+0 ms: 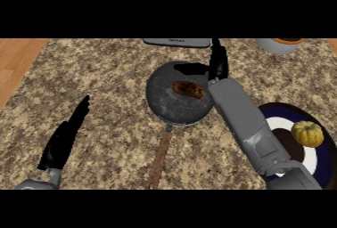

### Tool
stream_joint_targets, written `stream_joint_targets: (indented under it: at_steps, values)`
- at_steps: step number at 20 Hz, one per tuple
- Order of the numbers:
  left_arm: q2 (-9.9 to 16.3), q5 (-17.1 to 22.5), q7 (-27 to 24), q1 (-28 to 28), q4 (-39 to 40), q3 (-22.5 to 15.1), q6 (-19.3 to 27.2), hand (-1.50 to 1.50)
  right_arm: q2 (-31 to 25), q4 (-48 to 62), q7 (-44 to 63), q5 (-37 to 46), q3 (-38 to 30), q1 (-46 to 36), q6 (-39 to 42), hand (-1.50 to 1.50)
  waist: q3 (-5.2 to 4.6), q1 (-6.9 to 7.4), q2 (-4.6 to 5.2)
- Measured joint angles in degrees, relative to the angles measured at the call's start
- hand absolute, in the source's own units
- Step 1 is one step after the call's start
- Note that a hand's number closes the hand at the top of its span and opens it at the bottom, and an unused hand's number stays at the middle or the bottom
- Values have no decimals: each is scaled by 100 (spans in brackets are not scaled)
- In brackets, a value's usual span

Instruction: Pick the sweet potato from the plate and place it in the pan

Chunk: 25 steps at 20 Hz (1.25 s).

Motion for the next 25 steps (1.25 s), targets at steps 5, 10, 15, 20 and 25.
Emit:
stream_joint_targets:
  at_steps: [5, 10, 15, 20, 25]
  values:
    - [137, 95, 11, 213, -160, 212, -65, 0, -331, 16, -610, -336, -476, 272, 7, -150, -1, -206, -61]
    - [11, -22, -65, 349, -85, 243, 33, 0, -850, -47, -1313, -483, -673, 745, 539, -150, -4, -371, -107]
    - [-31, -104, -45, 496, -188, 333, 27, 0, -1410, -237, -1541, -564, -752, 1151, 1063, -150, -6, -462, -145]
    - [-8, -81, -10, 572, -255, 503, -96, 0, -1974, -605, -1618, -677, -786, 1711, 1751, -150, -7, -522, -168]
    - [-119, -183, 135, 613, -401, 550, -172, 0, -2376, -1029, -1607, -756, -781, 2223, 2307, -150, -9, -532, -172]
